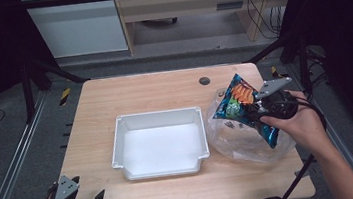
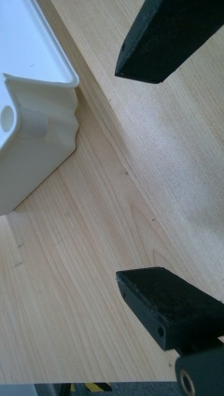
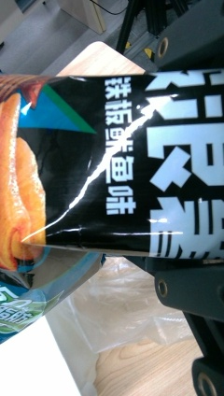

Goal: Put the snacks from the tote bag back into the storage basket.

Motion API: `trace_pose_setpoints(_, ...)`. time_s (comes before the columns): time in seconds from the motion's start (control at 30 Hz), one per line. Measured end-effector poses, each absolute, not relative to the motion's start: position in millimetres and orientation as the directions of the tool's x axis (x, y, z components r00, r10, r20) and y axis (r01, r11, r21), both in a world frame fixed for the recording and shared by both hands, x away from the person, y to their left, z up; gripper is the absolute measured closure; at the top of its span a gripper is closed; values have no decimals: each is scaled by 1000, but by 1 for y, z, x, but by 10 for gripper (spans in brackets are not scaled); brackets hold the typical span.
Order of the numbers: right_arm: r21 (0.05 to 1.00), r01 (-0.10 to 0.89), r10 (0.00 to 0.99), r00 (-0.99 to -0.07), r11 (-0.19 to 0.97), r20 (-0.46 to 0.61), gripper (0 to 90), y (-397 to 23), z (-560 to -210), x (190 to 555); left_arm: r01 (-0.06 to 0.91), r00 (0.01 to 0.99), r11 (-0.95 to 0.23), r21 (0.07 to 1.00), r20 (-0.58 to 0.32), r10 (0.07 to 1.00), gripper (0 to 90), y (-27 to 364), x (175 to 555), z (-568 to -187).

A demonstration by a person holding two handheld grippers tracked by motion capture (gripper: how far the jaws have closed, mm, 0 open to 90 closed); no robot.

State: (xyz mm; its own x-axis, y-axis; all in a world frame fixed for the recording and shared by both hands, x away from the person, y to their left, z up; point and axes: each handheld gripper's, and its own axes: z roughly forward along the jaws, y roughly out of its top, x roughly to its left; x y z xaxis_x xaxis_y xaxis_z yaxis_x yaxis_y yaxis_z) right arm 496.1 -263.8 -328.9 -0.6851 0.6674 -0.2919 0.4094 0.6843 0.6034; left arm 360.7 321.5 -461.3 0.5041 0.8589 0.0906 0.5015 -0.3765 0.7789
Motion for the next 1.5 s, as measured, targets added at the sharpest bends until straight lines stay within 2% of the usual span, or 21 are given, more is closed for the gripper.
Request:
trace_pose_setpoints(0.23, 619, 383, 659, -688, 686, -305, 419, -255, -319, 495, 482, 511, -382, 789, 100, 853, 35, 320, 360, -460)
trace_pose_setpoints(0.9, 609, 360, 637, -699, 707, -326, 422, -221, -322, 503, 521, 488, -379, 765, 98, 867, 49, 319, 363, -463)
trace_pose_setpoints(1.23, 619, 336, 624, -708, 710, -331, 422, -207, -324, 507, 523, 485, -383, 762, 104, 868, 79, 321, 361, -463)
trace_pose_setpoints(1.3, 624, 334, 625, -707, 707, -330, 422, -204, -324, 508, 519, 490, -391, 760, 110, 865, 109, 321, 360, -463)
trace_pose_setpoints(1.5, 619, 335, 626, -702, 711, -339, 422, -196, -326, 512, 521, 498, -398, 755, 109, 860, 108, 318, 365, -461)
